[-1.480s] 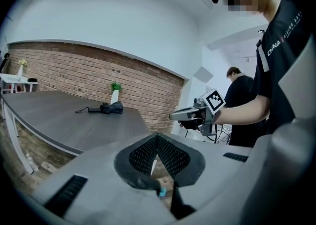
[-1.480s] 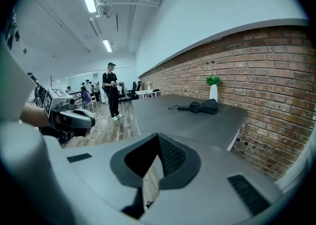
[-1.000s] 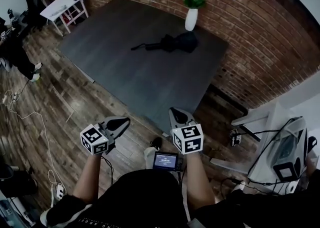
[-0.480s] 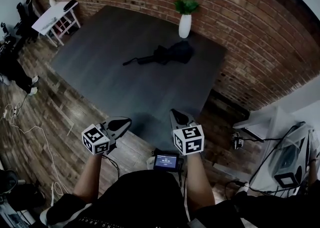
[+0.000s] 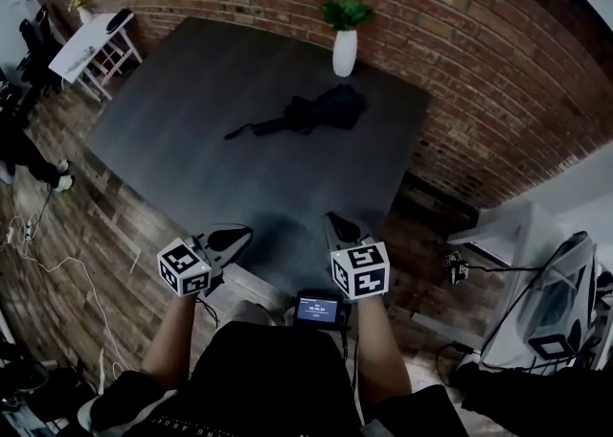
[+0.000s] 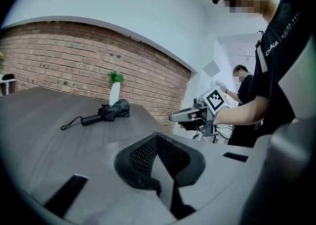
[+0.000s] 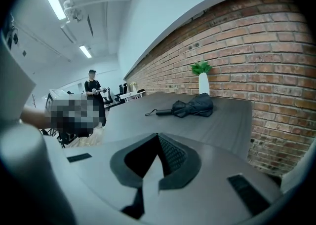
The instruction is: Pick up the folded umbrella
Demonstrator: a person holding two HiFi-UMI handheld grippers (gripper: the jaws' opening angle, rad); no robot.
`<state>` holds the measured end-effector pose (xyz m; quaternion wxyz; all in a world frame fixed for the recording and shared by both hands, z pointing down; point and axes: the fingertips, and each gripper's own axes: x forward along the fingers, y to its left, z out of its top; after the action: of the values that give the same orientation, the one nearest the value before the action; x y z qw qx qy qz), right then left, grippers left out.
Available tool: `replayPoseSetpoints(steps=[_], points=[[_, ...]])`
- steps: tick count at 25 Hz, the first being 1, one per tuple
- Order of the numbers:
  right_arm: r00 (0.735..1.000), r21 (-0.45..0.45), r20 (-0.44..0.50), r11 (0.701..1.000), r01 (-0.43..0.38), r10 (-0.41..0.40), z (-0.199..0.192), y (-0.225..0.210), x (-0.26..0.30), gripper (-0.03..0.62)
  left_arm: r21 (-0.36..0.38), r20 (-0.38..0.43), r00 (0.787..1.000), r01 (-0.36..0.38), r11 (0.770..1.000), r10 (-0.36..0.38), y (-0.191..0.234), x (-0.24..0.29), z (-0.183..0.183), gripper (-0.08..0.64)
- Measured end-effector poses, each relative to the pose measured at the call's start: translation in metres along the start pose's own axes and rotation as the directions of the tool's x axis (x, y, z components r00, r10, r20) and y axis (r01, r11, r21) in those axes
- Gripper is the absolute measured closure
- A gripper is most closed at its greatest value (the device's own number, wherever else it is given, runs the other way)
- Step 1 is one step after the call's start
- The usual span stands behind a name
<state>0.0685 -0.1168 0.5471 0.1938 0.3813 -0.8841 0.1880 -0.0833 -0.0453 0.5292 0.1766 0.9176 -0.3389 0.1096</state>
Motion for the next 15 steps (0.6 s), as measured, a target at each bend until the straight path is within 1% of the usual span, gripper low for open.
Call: replayPoseSetpoints(steps=[3, 8, 15], points=[[1.0, 0.012, -0.001, 1.0, 0.027, -0.027, 0.001, -0.007, 0.001, 0.586, 0.007, -0.005, 1.0, 0.026, 1.0, -0.026, 0.007, 0.007, 0.004, 0.557], [0.995, 0.047, 0.005, 0.994, 0.102, -0.103, 0.004, -0.016, 0.003, 0.586, 0.024, -0.018, 0.995, 0.101, 0.995, -0.101, 0.025, 0.02, 0.009, 0.557], [0.973, 0.104, 0.022, 0.969, 0.224, -0.228, 0.021, -0.018, 0.019, 0.586, 0.058, -0.04, 0.976, 0.216, 0.975, -0.214, 0.07, 0.028, 0.025, 0.557]])
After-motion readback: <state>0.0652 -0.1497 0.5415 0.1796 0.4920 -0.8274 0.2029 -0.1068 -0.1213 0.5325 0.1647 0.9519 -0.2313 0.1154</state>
